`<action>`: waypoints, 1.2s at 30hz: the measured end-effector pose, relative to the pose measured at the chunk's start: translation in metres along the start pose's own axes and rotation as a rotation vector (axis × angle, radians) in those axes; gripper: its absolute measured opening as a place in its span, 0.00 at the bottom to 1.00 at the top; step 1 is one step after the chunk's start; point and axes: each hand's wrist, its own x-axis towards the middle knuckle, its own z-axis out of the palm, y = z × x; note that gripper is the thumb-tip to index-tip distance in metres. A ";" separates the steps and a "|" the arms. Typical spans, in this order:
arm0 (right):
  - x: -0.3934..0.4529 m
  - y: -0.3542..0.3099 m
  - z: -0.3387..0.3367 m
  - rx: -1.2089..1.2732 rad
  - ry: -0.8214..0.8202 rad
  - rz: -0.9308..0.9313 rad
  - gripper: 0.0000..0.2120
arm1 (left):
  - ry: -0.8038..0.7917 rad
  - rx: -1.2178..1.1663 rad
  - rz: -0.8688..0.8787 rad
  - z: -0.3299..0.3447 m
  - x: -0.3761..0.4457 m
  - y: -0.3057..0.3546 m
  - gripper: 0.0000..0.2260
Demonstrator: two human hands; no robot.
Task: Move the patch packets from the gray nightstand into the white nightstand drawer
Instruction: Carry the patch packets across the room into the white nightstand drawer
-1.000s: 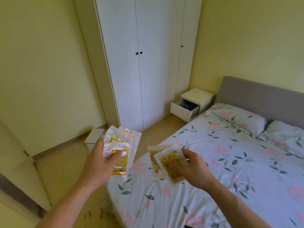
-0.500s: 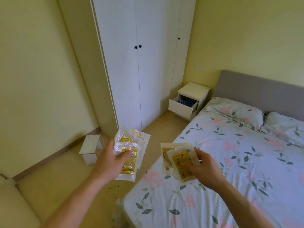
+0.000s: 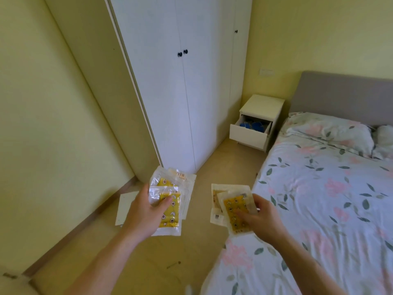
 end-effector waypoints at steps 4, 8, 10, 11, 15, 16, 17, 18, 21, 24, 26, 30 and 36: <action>0.043 -0.031 0.033 0.003 -0.005 -0.007 0.12 | -0.011 -0.058 -0.030 -0.029 0.055 -0.012 0.09; 0.091 -0.055 0.066 0.004 0.032 -0.003 0.12 | -0.068 -0.098 -0.022 -0.054 0.124 -0.018 0.09; 0.114 -0.061 0.084 0.018 0.064 0.017 0.12 | -0.113 -0.097 -0.006 -0.066 0.159 -0.021 0.10; 0.126 -0.063 0.094 0.018 0.076 0.026 0.12 | -0.130 -0.093 -0.002 -0.072 0.175 -0.023 0.10; 0.177 -0.076 0.138 0.026 0.126 0.049 0.13 | -0.186 -0.066 0.044 -0.093 0.248 -0.035 0.08; 0.188 -0.080 0.147 0.027 0.149 0.049 0.13 | -0.191 -0.047 0.054 -0.094 0.267 -0.036 0.08; 0.199 -0.085 0.153 0.035 0.175 0.050 0.12 | -0.199 -0.038 0.054 -0.093 0.287 -0.035 0.07; 0.209 -0.089 0.157 0.044 0.206 0.053 0.12 | -0.221 -0.038 0.049 -0.088 0.307 -0.033 0.07; 0.224 -0.091 0.151 0.054 0.337 0.101 0.12 | -0.338 -0.042 0.022 -0.057 0.353 -0.020 0.08; 0.231 -0.088 0.123 0.062 0.474 0.157 0.11 | -0.463 -0.033 0.053 -0.011 0.388 0.001 0.08; 0.234 -0.084 0.099 0.054 0.553 0.179 0.10 | -0.547 -0.022 0.091 0.023 0.410 0.017 0.09; 0.257 -0.065 0.051 0.062 0.672 0.234 0.08 | -0.656 -0.049 0.098 0.088 0.455 0.042 0.12; 0.350 -0.023 -0.011 0.130 0.726 0.292 0.09 | -0.685 -0.045 0.054 0.172 0.541 0.077 0.13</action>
